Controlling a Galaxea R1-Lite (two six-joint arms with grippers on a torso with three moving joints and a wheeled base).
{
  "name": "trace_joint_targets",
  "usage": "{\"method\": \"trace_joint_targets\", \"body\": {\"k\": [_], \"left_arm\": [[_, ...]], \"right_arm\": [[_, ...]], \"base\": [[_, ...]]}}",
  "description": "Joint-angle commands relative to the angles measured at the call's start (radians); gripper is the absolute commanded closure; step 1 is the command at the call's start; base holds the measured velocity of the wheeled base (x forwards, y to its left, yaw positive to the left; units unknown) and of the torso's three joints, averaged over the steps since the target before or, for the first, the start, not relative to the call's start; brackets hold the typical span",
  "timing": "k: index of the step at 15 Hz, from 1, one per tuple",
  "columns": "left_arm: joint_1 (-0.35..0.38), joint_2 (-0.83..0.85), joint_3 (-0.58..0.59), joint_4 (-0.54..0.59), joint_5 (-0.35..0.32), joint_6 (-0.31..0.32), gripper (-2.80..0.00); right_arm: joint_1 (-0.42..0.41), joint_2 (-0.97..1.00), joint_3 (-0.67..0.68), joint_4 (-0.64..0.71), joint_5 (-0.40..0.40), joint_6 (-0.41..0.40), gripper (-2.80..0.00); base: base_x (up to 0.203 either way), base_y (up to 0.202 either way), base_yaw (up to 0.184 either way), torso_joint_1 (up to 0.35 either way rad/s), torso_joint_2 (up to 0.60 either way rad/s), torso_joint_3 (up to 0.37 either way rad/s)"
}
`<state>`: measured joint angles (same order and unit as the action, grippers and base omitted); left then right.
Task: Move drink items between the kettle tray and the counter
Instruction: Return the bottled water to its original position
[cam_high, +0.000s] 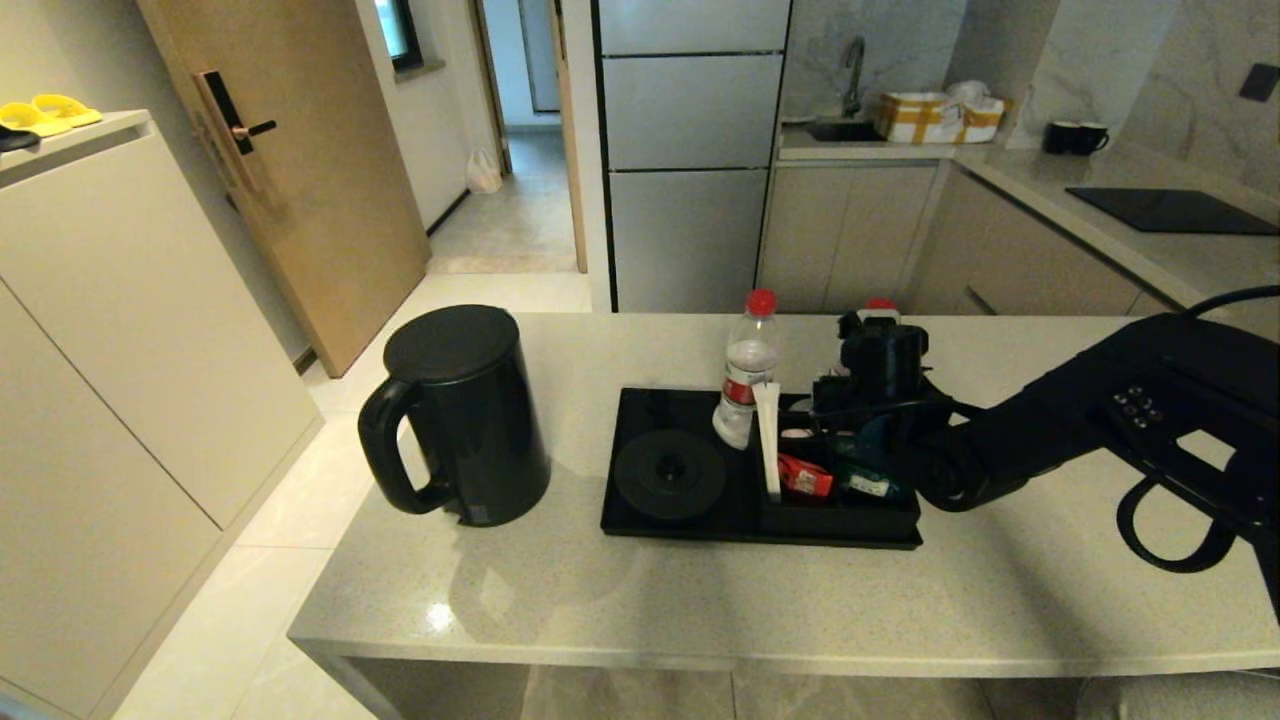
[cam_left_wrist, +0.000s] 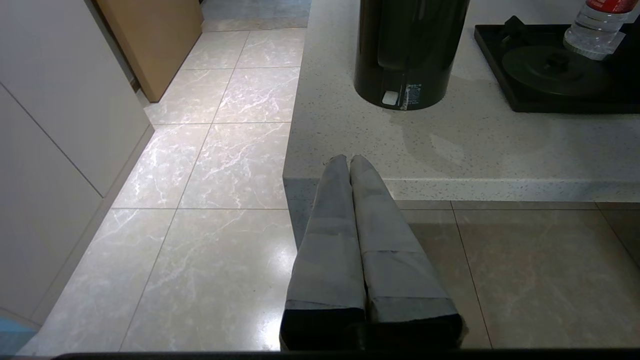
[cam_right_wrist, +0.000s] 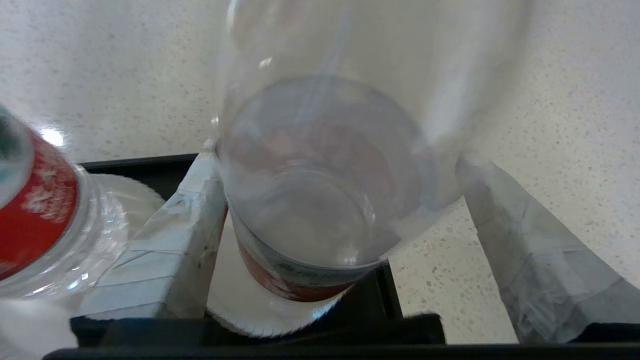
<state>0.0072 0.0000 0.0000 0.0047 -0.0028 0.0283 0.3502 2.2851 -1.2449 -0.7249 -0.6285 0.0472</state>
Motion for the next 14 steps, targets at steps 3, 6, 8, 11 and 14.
{"method": "trace_joint_targets", "body": {"k": [3,6,8,11,14], "left_arm": [[0.000,0.002,0.002,0.000,0.000,0.001,0.00],[0.000,0.002,0.002,0.000,0.000,0.000,0.00],[0.000,0.002,0.002,0.000,0.000,-0.001,0.00],[0.000,0.002,0.002,0.000,0.000,-0.001,0.00],[0.000,0.002,0.002,0.000,0.000,0.000,0.00]], "right_arm": [[0.007,-0.078,0.056,-0.009,-0.001,0.003,-2.80],[0.017,-0.134,0.112,-0.009,0.005,0.003,-2.80],[0.027,-0.191,0.172,-0.010,0.008,0.009,-2.80],[0.036,-0.283,0.253,-0.010,0.007,0.020,-2.80],[0.044,-0.413,0.332,0.005,0.007,0.022,-2.80]], "base": [[0.000,0.000,0.000,0.000,0.00,0.000],[0.000,0.000,0.000,0.000,0.00,0.000],[0.000,0.000,0.000,0.000,0.00,0.000],[0.000,0.000,0.000,0.000,0.00,0.000],[0.000,0.000,0.000,0.000,0.00,0.000]]}}
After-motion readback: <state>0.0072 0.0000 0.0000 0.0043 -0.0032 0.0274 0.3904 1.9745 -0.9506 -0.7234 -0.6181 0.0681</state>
